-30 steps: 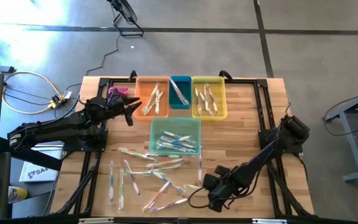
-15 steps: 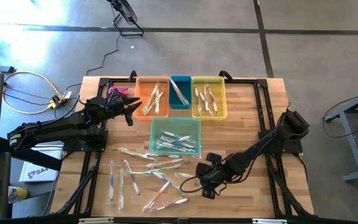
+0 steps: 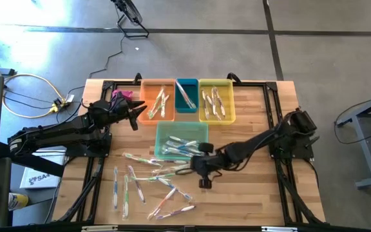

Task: Pick & Place Toothbrushes
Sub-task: Put the green toothbrush into the orange bin

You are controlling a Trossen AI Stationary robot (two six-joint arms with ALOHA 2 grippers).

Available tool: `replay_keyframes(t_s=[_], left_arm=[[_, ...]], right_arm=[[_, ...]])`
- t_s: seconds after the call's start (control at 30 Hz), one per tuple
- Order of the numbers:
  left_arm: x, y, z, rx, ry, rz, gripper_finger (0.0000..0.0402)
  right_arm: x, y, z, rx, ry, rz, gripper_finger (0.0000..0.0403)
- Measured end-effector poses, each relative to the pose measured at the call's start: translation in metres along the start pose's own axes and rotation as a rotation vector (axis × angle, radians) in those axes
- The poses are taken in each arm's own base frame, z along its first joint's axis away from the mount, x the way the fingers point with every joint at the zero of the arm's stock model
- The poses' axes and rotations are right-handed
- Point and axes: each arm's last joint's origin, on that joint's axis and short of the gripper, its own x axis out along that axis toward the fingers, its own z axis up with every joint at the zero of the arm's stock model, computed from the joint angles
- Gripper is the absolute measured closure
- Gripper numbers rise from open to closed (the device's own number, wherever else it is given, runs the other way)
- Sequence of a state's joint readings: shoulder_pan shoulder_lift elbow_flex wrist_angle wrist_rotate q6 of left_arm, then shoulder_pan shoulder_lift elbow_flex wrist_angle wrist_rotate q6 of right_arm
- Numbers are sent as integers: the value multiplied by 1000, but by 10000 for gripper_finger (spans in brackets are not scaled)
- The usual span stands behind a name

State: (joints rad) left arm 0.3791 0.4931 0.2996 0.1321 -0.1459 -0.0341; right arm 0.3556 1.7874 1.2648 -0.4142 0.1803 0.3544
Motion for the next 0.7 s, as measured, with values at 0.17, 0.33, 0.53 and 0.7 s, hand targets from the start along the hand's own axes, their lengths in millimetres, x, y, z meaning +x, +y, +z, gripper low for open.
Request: replay_keyframes(t_s=[0.17, 0.33, 0.53, 0.7], left_arm=[[0, 0, -1, 1, 14, 1, 297], [0, 0, -4, 4, 41, 2, 297], [0, 0, -4, -47, 45, 1, 297], [0, 0, -5, -99, 52, -2, 297]], right_arm=[[-2, -21, 10, -42, -33, -39, 399], [-30, -42, 27, -70, -140, -79, 399], [-56, -67, 40, -108, -220, -156, 399], [-65, -91, 45, -160, -229, -222, 399]])
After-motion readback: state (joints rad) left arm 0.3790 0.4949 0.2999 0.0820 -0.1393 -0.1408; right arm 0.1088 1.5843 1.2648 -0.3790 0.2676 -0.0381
